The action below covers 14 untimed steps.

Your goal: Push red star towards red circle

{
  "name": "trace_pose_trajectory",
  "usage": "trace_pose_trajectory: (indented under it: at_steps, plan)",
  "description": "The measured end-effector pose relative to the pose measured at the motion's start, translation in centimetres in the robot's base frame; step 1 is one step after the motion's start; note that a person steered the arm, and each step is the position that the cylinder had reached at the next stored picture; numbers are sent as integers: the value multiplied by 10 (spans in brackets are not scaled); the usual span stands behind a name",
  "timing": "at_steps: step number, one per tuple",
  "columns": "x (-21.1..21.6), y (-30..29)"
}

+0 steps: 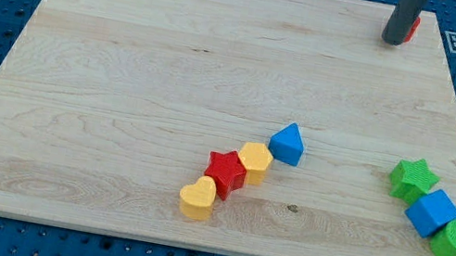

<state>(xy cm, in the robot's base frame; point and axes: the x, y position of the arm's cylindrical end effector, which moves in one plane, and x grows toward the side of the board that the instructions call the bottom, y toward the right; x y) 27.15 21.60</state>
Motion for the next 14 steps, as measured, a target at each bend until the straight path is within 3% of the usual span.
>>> trace_pose_trajectory:
  at_steps: [2,7,8,9,12,14]
  plan:
    - [27,-91]
    - [344,-108]
    - [344,-152]
    - [342,-156]
    - [303,-232]
    - [284,-246]
